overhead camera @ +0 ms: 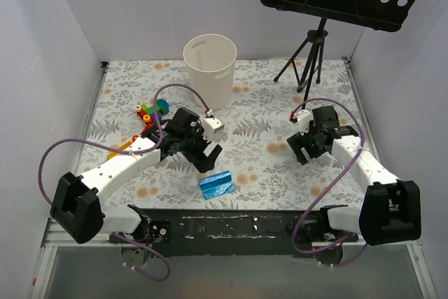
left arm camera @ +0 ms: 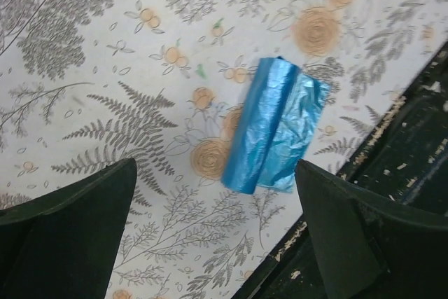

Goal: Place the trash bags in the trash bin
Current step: Pick up the trash bag from the center of the board.

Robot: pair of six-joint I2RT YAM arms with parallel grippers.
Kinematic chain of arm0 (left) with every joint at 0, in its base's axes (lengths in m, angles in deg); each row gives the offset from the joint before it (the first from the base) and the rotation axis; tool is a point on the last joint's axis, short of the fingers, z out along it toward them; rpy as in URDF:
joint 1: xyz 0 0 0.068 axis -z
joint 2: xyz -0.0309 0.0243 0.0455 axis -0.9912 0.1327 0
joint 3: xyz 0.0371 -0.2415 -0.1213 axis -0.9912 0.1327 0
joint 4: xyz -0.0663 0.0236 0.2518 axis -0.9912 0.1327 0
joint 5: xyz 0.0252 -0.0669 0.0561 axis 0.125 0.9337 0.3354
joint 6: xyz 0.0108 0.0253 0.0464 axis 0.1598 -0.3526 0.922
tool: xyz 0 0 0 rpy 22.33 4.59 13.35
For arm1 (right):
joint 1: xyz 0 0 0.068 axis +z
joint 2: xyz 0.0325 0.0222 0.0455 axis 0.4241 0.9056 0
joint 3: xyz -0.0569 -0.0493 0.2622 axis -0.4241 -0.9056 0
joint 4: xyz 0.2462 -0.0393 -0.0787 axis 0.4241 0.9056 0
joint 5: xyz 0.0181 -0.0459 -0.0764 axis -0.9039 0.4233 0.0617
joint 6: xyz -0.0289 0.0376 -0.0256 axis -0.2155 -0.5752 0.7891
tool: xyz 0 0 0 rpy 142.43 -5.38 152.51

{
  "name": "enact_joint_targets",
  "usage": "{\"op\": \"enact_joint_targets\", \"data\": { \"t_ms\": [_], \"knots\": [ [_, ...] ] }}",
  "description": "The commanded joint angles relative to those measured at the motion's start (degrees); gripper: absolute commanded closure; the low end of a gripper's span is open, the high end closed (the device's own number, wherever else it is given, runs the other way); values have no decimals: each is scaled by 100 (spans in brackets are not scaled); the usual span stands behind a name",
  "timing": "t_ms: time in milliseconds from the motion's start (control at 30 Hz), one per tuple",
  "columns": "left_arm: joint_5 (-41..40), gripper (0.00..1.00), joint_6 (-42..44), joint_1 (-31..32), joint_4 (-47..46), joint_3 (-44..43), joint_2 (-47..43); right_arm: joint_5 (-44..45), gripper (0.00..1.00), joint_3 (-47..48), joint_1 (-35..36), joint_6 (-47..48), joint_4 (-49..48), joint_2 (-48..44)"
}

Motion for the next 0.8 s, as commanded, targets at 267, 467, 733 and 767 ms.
{"op": "enact_joint_targets", "data": {
  "t_ms": [267,467,733,767],
  "knots": [
    [1619,12,899,334,793,-305,550,-1052,5,126,13,483,-53,-460],
    [1347,21,371,897,301,-287,1210,-1175,13,117,13,324,43,-907],
    [459,30,203,1135,-244,-506,1807,-1413,16,55,4,174,87,-1199],
    [389,31,238,1135,-244,-559,1877,-1421,16,47,13,174,87,-1198]
  ]
}}
